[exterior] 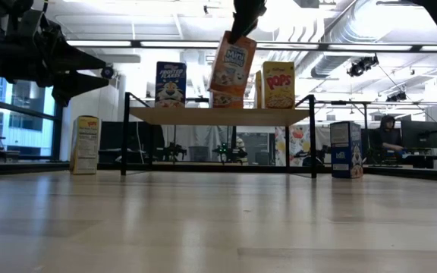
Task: Stack cereal on shelf
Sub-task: Put the orange cereal box aligned with the other orange cereal boxes on the shelf
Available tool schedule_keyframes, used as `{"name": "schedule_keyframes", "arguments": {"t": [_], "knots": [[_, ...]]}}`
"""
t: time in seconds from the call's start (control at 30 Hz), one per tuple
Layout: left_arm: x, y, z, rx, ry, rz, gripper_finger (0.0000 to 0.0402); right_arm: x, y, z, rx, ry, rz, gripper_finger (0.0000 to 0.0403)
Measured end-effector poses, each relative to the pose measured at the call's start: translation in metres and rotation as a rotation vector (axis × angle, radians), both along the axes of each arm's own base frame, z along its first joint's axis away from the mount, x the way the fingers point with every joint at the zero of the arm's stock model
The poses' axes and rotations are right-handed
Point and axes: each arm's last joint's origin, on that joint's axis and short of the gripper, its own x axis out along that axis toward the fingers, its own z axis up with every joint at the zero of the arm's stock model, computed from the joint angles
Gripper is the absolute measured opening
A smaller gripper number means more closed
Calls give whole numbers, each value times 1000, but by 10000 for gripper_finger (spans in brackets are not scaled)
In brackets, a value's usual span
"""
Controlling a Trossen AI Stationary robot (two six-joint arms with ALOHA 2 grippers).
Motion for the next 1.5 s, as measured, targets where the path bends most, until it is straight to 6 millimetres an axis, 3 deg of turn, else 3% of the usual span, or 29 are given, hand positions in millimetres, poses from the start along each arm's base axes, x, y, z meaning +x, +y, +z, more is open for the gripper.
{"name": "schedule_keyframes", "arguments": {"t": [0.47, 1.5], "knots": [[0, 0, 0, 0, 0, -2, 229, 11, -21, -17, -36, 39, -22, 150], [0, 0, 0, 0, 0, -1, 229, 18, -32, -21, -56, 2, -41, 150]]}}
